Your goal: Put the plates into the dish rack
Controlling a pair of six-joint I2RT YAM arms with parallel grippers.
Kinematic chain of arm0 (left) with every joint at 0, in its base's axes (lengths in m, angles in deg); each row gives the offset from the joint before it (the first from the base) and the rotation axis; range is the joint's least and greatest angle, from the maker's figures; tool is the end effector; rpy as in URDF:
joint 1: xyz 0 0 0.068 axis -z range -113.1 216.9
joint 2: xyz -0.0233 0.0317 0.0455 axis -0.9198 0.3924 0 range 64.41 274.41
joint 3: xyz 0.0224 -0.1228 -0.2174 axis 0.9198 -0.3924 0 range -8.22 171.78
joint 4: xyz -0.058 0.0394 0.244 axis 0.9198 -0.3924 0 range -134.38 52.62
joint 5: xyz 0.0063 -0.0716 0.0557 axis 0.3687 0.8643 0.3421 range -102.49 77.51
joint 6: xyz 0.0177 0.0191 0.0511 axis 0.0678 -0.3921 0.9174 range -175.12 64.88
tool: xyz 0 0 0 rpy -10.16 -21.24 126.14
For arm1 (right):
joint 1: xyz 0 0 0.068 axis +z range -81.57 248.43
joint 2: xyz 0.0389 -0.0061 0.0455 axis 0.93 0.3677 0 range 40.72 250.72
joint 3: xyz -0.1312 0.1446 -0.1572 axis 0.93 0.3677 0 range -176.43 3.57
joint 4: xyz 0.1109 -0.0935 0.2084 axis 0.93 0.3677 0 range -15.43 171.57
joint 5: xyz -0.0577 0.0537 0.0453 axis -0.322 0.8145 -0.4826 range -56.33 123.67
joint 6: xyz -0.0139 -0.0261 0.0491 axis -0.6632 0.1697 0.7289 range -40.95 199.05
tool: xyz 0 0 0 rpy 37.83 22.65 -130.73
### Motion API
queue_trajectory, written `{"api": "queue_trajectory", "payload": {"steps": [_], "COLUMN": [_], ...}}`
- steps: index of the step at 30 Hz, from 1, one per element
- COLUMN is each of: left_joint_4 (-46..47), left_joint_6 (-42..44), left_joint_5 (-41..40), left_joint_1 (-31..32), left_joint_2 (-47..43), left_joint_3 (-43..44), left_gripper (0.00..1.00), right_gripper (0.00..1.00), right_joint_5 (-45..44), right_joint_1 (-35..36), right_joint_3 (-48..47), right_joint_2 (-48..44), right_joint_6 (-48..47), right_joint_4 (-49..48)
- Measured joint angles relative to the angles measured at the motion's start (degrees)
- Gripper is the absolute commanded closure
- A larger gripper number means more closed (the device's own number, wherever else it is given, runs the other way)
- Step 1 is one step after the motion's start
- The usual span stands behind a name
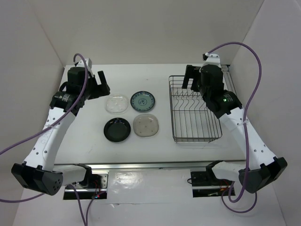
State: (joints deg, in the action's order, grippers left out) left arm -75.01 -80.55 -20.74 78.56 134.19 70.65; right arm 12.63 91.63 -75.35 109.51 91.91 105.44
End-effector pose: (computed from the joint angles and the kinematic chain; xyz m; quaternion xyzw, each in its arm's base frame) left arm 0.2573 -0.0472 0.3818 -0.1392 0.8468 -0.1035 0.5028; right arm 0.2449 0.0890 0.3993 0.0303 0.8151 0.0301 0.5778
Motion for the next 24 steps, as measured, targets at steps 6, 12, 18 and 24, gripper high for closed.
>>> {"api": "queue_trajectory", "payload": {"steps": [6, 12, 18, 24], "left_joint_4": [0.0, 1.3, 3.1, 5.2], "left_joint_6": [-0.3, -2.4, -5.0, -4.9], "left_joint_5": [-2.1, -1.8, -0.4, 2.2], "left_joint_1": [-0.1, -3.6, -10.0, -11.2], "left_joint_2": [0.3, 1.1, 12.8, 27.1], "left_joint_3": [0.0, -2.8, -5.1, -5.5], "left_gripper": [0.00, 0.03, 0.09, 0.13], "right_gripper": [0.01, 0.01, 0.01, 0.01], "right_joint_5": [2.2, 12.0, 18.7, 24.5], "right_joint_1": [0.0, 0.0, 0.0, 0.0], "right_joint_3": [3.6, 10.4, 16.4, 17.6], "right_joint_2": [-0.1, -0.9, -1.4, 0.1], "right_joint_6": [0.8, 0.1, 0.2, 0.9], "right_joint_4": [-2.2, -6.6, -12.1, -15.8]}}
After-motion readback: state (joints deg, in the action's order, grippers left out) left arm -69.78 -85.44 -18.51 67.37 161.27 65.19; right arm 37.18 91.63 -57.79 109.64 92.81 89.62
